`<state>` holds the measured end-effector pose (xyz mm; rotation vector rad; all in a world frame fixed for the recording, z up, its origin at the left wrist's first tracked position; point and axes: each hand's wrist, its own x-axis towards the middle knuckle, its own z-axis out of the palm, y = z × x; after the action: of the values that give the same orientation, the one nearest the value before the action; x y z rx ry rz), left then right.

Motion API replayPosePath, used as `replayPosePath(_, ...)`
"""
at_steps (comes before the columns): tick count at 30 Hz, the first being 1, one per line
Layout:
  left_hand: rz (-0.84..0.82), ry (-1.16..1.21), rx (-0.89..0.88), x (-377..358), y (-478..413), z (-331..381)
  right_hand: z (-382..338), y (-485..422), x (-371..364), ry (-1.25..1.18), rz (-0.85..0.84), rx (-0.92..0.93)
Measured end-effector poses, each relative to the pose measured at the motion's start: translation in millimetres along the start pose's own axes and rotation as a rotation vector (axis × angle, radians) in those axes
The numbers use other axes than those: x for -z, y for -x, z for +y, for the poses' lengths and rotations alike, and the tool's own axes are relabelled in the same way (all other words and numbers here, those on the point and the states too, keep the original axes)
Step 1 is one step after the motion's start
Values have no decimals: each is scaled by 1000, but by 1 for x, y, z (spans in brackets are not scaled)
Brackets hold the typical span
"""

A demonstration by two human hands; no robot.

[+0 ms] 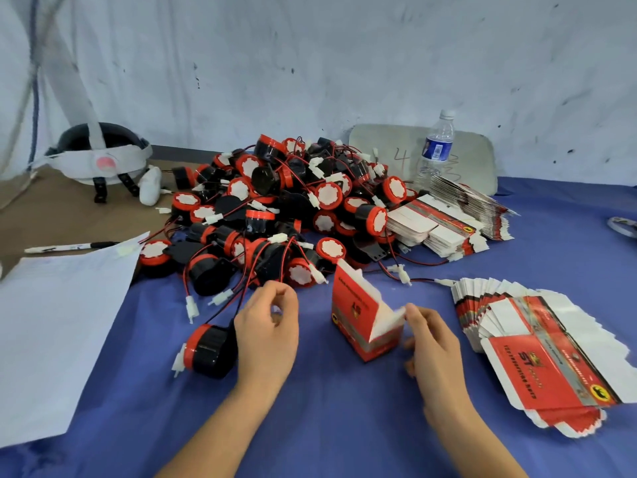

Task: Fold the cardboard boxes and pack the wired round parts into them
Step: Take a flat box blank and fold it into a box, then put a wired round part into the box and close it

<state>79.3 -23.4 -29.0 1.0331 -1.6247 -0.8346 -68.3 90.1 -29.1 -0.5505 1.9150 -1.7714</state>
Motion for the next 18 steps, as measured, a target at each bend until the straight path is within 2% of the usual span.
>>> replayPosePath(3,17,-198,-68,1,-6,-8,2,-1,0,-21,16,-2)
replayPosePath(6,-32,-294,-79,-1,-9,-17,4,-2,-1,-34,29,2)
replayPosePath(9,-68,-263,-108,-3,-11,-17,6,-3,0,-36,45,28)
replayPosePath(11,-84,-118,-140,-2,-10,-10,5,-2,0,-19,80,79)
replayPosePath(13,-106,71,-132,0,-8,0,1,3,-1,1,161,218)
replayPosePath(15,-93,219,-189,5,-3,14,-7,12,-2,33,240,481)
replayPosePath(18,-21,305,-395,15,7,34,-15,27,-5,106,179,899)
